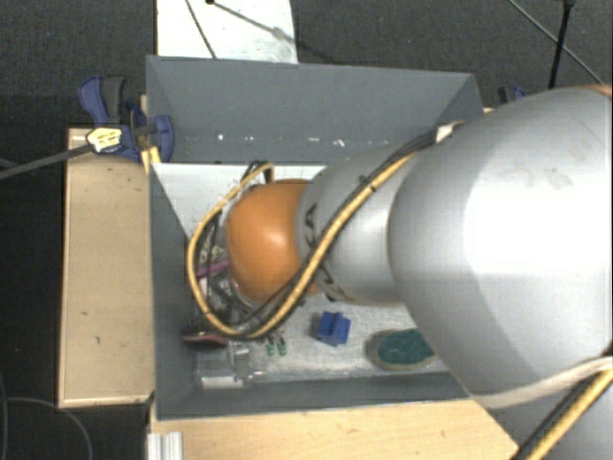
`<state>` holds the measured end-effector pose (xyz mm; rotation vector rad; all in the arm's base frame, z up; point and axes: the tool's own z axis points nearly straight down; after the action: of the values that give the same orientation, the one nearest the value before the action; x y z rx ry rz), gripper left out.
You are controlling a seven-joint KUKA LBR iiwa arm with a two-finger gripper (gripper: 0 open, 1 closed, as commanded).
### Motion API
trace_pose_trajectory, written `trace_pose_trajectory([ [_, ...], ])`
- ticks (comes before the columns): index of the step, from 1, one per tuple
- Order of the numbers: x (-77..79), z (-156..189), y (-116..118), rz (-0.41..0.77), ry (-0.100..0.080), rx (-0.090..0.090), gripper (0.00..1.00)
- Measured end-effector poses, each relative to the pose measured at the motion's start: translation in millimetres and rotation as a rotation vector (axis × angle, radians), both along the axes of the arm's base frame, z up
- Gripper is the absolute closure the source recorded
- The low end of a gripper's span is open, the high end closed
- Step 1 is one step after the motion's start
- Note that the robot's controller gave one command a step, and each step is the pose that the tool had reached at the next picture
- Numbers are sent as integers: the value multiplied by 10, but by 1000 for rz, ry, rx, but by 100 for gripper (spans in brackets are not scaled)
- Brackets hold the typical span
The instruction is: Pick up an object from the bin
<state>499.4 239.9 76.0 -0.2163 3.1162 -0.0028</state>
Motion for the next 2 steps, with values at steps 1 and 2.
trace_pose_trajectory([
  [1,22,22,4,-5,-6,5,100],
  [2,487,854,144,8,6,5,100],
])
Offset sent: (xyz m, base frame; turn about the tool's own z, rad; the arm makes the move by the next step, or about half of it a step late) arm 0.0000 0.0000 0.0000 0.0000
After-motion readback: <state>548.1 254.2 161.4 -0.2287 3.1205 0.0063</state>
